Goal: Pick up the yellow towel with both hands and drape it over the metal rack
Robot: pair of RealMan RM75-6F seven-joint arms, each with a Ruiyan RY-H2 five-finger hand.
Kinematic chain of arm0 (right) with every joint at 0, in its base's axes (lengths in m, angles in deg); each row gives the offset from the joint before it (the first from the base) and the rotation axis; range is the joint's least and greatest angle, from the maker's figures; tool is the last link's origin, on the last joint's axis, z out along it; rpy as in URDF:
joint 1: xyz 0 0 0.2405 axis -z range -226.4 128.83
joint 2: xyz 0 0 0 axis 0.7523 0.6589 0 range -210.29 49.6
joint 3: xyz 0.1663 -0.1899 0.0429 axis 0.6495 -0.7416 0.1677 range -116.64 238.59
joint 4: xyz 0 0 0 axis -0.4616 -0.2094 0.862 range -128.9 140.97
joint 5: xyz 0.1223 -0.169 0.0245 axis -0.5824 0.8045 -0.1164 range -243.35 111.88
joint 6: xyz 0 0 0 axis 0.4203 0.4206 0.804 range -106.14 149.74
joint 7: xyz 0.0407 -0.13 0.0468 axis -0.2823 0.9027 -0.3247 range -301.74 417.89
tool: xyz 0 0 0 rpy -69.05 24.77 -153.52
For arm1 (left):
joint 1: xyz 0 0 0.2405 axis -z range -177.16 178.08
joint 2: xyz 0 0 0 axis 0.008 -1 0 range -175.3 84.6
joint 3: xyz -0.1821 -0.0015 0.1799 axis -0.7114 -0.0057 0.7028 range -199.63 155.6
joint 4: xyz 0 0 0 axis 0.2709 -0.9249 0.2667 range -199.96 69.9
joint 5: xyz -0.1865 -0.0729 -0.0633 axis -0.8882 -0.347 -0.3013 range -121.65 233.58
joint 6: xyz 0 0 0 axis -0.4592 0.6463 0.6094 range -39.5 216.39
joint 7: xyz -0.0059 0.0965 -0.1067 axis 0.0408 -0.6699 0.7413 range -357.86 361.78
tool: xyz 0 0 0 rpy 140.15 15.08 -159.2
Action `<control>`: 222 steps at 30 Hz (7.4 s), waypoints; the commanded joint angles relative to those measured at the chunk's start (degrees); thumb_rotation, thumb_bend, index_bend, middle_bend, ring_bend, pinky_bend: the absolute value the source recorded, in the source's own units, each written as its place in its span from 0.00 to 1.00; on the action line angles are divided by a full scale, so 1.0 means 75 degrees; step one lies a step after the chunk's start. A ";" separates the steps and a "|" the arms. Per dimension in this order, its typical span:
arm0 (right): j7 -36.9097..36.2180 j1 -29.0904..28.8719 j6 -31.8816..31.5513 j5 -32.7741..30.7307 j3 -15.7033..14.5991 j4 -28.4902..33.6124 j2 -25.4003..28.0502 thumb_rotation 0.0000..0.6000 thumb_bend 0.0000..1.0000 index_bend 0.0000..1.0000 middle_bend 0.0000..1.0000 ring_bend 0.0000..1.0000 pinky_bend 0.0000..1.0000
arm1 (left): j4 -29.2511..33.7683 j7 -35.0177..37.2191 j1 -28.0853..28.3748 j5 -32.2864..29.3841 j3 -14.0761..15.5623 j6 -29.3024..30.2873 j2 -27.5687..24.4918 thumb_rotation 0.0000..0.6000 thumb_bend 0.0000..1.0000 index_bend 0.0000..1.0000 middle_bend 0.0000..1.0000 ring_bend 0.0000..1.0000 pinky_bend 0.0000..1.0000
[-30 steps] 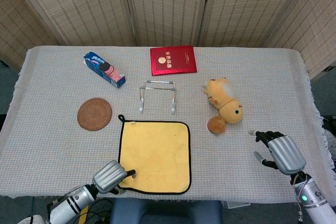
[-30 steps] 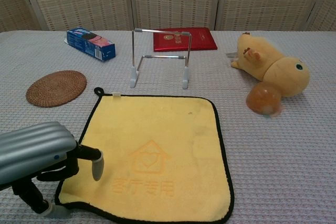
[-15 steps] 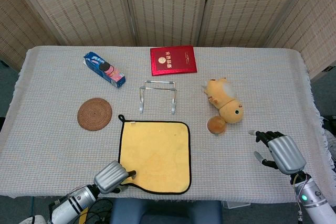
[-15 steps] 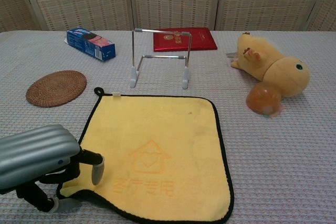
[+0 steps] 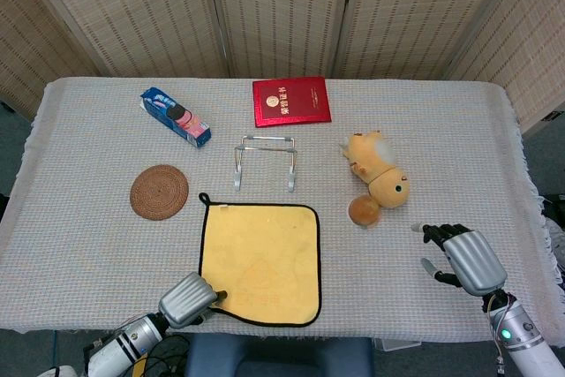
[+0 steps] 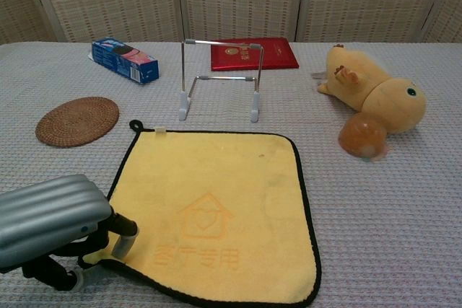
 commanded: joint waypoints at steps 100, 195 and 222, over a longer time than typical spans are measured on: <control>0.0543 -0.3107 0.1823 0.0435 0.0406 -0.0604 -0.3155 1.00 0.50 0.72 1.00 1.00 1.00 | 0.1190 0.2615 0.0968 -0.0891 -0.1384 -0.0004 -0.1325 1.00 0.47 0.68 1.00 0.92 1.00; 0.2056 -0.7151 0.3561 -0.3973 0.3355 -0.6603 -0.5004 1.00 0.47 0.60 1.00 1.00 1.00 | -0.4684 -0.0134 0.5563 -0.8381 -0.4155 -0.2741 0.0229 1.00 0.46 0.63 0.97 0.89 1.00; 0.2499 -0.6860 0.3583 -0.4510 0.3314 -0.5910 -0.4549 1.00 0.32 0.01 0.94 1.00 1.00 | -0.5075 -0.1307 0.5593 -0.9926 -0.4117 -0.2667 0.0466 1.00 0.00 0.00 0.07 0.13 0.53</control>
